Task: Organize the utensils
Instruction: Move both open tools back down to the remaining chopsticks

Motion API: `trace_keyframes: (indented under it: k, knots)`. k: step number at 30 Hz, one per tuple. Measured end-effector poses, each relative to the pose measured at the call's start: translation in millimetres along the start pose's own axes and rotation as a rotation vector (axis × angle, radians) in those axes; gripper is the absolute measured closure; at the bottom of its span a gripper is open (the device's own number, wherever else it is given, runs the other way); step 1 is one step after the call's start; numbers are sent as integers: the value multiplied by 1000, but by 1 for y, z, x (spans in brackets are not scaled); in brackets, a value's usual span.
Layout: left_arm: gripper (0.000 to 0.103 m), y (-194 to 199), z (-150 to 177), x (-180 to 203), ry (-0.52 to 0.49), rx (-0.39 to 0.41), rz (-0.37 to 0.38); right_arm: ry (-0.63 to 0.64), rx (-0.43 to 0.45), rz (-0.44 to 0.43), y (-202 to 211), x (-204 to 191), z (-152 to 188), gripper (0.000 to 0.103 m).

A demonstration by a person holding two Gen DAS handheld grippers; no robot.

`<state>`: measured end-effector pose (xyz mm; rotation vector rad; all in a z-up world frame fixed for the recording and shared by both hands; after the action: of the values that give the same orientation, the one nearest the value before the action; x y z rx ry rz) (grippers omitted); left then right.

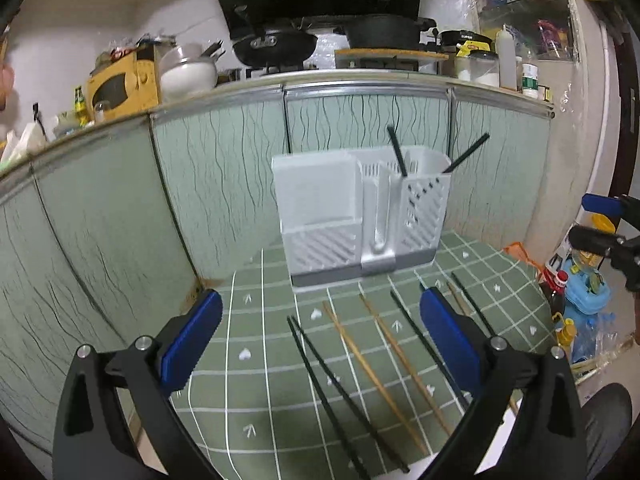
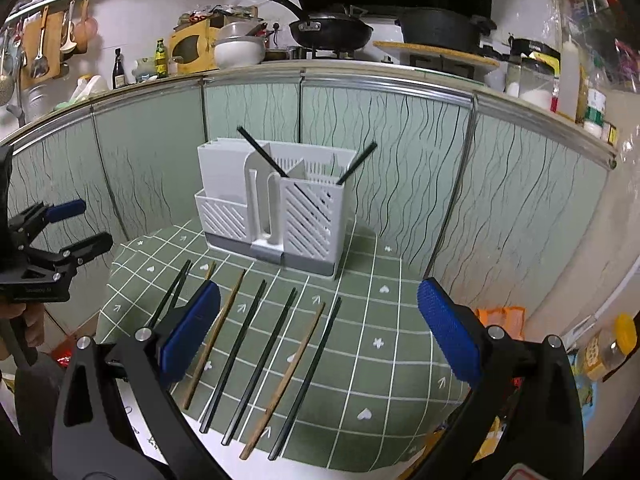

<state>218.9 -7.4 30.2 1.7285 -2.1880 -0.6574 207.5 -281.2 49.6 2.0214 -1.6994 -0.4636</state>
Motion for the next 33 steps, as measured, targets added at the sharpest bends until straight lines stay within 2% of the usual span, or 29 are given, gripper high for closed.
trace_keyframes:
  k: [9,14,18,24,33]
  knots:
    - [7,1,38,-16,50,11,-25,-17,14,16,-4,2,28,8]
    - [7,-3,59,-18,49,-15,-50,-14,2,31,-12,-1,43,8]
    - [7,-7,76,-16,41,-37,-50,-27,-11,26,-19,-1,57,8]
    - [7,-12,102,-17,82,-53,-34,-46,-29,24,-29,-1,81,8]
    - [7,-23,129,-10,83,-99,-56,-47,-52,78,-43,-2,114,14]
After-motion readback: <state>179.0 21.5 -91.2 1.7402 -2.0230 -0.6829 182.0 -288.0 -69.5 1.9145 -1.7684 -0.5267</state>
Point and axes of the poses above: each gripper's, at about its wrist camera, not at the fingertips, and y roughly against the way its jaws point, x to its right, z to its underside, the point moved 2 cm from there along -y, roughly the way its jaws point
